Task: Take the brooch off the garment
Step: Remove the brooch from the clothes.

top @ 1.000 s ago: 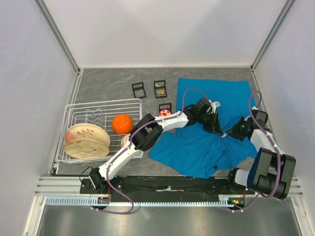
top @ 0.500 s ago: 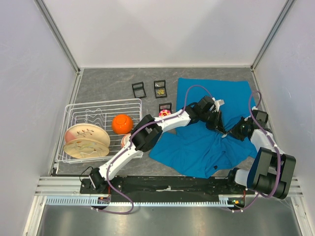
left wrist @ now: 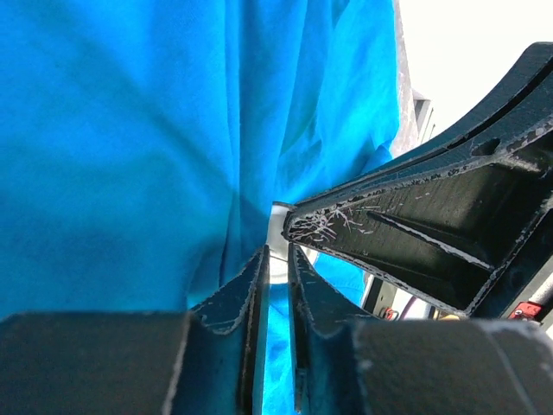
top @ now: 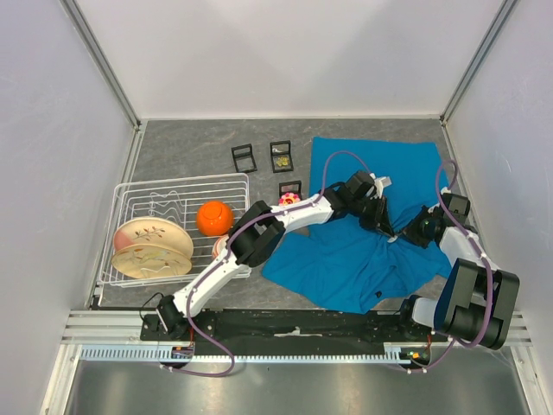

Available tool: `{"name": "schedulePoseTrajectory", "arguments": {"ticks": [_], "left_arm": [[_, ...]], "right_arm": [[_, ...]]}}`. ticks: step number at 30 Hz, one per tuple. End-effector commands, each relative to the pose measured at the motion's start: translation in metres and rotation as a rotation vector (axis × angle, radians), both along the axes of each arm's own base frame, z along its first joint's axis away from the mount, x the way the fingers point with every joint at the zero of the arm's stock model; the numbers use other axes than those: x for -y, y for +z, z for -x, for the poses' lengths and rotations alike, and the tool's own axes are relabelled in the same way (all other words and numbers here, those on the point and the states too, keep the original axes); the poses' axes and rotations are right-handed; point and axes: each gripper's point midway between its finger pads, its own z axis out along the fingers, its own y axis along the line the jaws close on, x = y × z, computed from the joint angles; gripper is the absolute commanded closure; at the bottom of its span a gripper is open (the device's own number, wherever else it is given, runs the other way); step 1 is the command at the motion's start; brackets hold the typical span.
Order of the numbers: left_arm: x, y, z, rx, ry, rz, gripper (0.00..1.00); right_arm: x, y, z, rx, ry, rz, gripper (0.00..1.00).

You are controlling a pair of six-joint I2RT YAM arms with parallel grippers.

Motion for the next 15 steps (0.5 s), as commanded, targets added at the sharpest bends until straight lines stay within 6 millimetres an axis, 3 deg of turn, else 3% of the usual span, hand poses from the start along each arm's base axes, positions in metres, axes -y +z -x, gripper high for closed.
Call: {"name": "schedulePoseTrajectory", "arguments": {"ticks": [1, 9, 15], "left_arm": [[-0.002, 0.023, -0.002, 0.027, 0.026, 0.027, 0.78], [-0.003, 0.017, -0.004, -0.021, 0.048, 0.038, 0.71], [-0.004, 0.013, -0.003, -0.012, 0.053, 0.031, 0.84]], "right_arm": [[-0.007, 0.005, -0.006, 0.025, 0.032, -0.025, 1.00], [-0.007, 0.005, -0.005, 0.020, 0.036, -0.026, 1.00], [-0.006, 0.004, -0.006, 0.017, 0.036, -0.023, 1.00]]}}
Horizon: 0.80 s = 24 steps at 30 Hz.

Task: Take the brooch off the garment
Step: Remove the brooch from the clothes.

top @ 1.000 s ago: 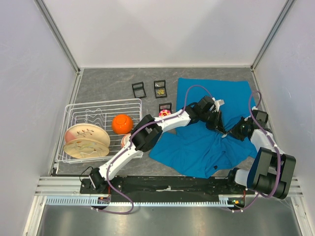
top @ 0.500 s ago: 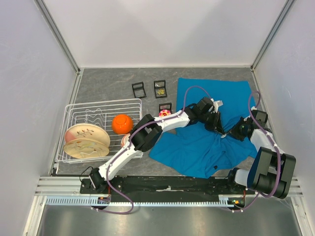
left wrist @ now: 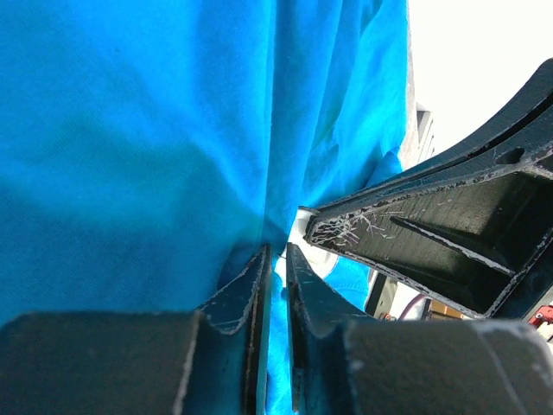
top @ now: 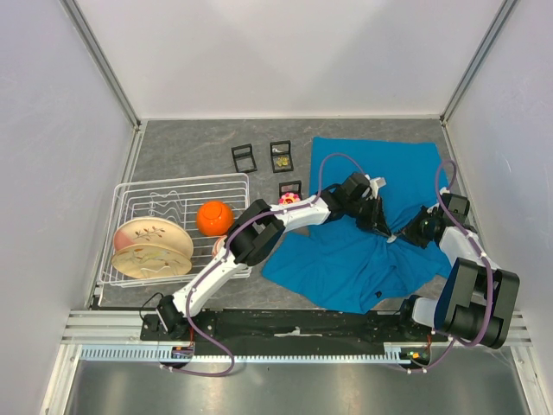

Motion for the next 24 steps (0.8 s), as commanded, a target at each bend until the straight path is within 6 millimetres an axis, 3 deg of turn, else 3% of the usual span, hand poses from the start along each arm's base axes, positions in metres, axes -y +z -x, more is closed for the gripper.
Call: {"name": "schedulePoseTrajectory", "arguments": {"ticks": [1, 10, 11, 24], "left_arm": [[0.003, 0.018, 0.002, 0.012, 0.005, 0.023, 0.85], [0.005, 0.012, 0.009, 0.006, -0.014, 0.018, 0.90], [0.005, 0.005, 0.012, -0.003, -0.023, 0.000, 0.90], [0.012, 0.009, 0.026, 0.047, -0.070, -0.006, 0.94]], "right_arm": [[-0.002, 0.003, -0.005, 0.016, 0.023, -0.003, 1.00], [-0.002, 0.002, -0.005, 0.016, 0.024, -0.001, 1.00], [-0.001, 0.002, -0.004, 0.015, 0.023, 0.000, 1.00], [-0.008, 0.005, -0.005, 0.012, -0.001, -0.055, 1.00]]}}
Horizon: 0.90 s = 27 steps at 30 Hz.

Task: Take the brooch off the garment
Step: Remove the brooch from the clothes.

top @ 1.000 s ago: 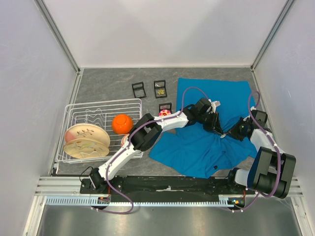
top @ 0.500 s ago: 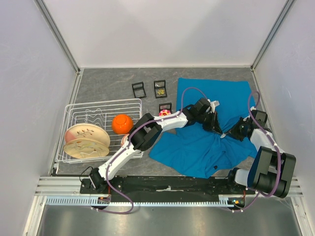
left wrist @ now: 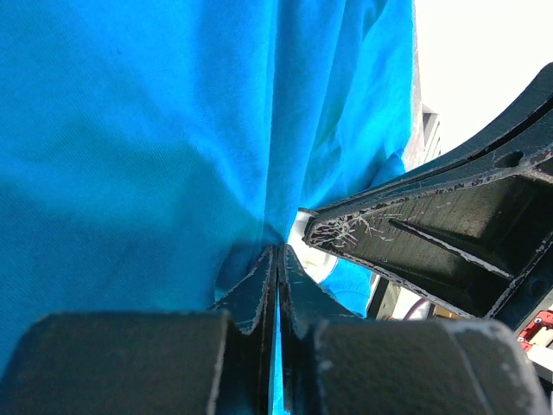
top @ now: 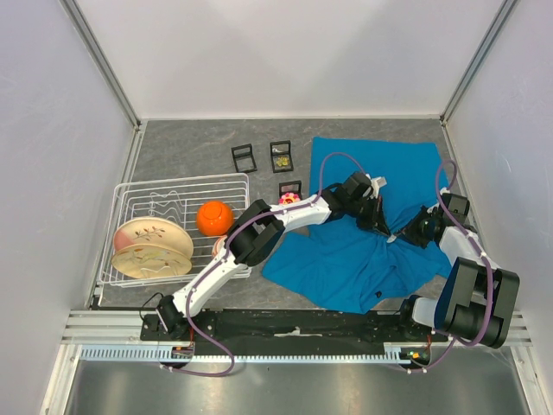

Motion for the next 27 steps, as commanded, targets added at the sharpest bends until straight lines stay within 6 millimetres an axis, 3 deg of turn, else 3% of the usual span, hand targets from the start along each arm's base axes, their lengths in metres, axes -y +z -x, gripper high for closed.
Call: {"name": "schedulePoseTrajectory", "arguments": {"ticks": [1, 10, 19, 27], "left_arm": [[0.011, 0.010, 0.027, 0.046, -0.083, 0.011, 0.94], [0.004, 0.013, 0.029, 0.123, -0.087, 0.032, 0.79], [-0.001, 0.008, 0.034, 0.115, -0.092, 0.026, 0.98], [-0.004, -0.002, 0.038, 0.133, -0.119, -0.001, 0.98]], "right_arm": [[-0.008, 0.005, -0.005, 0.010, 0.003, -0.057, 1.00], [-0.013, -0.002, -0.003, -0.023, -0.008, -0.095, 1.00], [-0.008, -0.004, -0.001, -0.031, -0.025, -0.088, 1.00], [-0.007, -0.003, -0.002, -0.039, -0.037, -0.101, 1.00]]}}
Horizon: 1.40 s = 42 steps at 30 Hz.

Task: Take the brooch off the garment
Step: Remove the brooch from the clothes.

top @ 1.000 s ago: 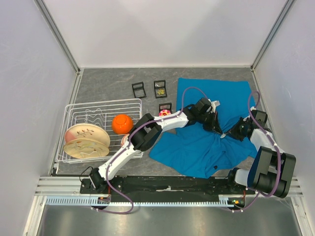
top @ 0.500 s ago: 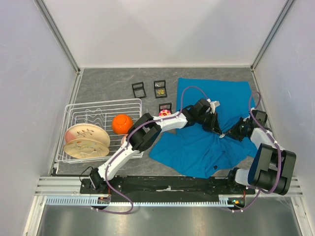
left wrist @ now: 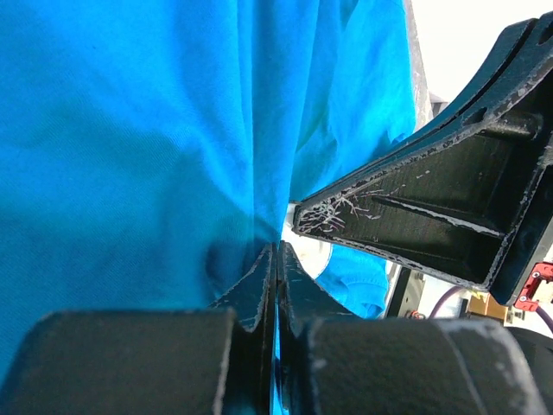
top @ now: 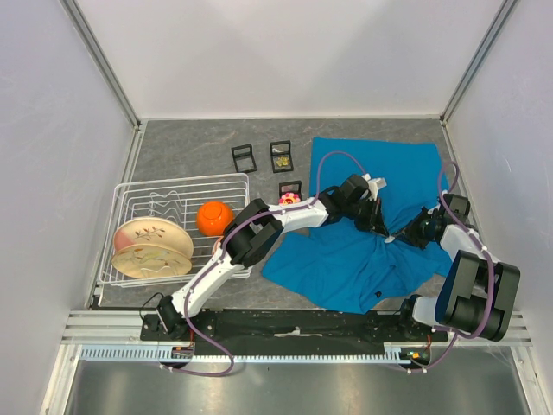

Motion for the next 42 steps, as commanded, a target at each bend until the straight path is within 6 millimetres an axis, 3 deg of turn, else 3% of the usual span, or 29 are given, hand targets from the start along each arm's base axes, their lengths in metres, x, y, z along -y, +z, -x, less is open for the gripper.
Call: {"name": "schedulePoseTrajectory", "arguments": {"ticks": [1, 7, 13, 20, 25, 30, 34, 37, 38, 39, 42], "left_arm": [[0.001, -0.004, 0.035, 0.047, -0.103, -0.035, 0.98], [0.003, -0.009, 0.038, 0.135, -0.122, -0.082, 0.92], [0.009, -0.015, 0.040, 0.185, -0.135, -0.105, 0.94], [0.021, -0.012, 0.045, 0.163, -0.137, -0.093, 0.91], [0.027, -0.021, 0.044, 0.106, -0.104, -0.120, 0.91], [0.030, -0.025, 0.040, 0.079, -0.079, -0.126, 0.92], [0.030, -0.009, 0.032, 0.024, -0.049, -0.100, 0.87], [0.025, 0.016, 0.027, -0.004, -0.044, -0.069, 0.83], [0.024, 0.041, 0.025, 0.016, -0.040, -0.036, 0.82], [0.019, 0.039, 0.024, 0.010, -0.036, -0.045, 0.80], [0.010, 0.070, 0.020, 0.030, -0.037, 0.011, 0.73]], "right_arm": [[-0.005, 0.002, -0.003, -0.008, -0.004, -0.039, 1.00], [-0.006, 0.003, -0.002, -0.025, -0.005, -0.054, 1.00], [-0.007, 0.009, -0.006, -0.014, -0.007, -0.064, 1.00], [-0.008, 0.015, -0.009, 0.007, 0.000, -0.057, 1.00], [-0.016, 0.017, -0.006, 0.020, 0.013, -0.046, 1.00], [-0.023, 0.016, 0.006, 0.031, 0.019, -0.003, 1.00], [-0.023, 0.015, 0.015, 0.044, -0.001, 0.027, 1.00], [-0.018, 0.012, 0.014, 0.045, -0.001, 0.057, 1.00], [-0.014, 0.013, 0.013, 0.047, -0.005, 0.067, 1.00], [-0.012, 0.013, 0.013, 0.048, -0.008, 0.068, 1.00], [-0.004, 0.018, 0.009, 0.068, -0.003, 0.097, 1.00]]}}
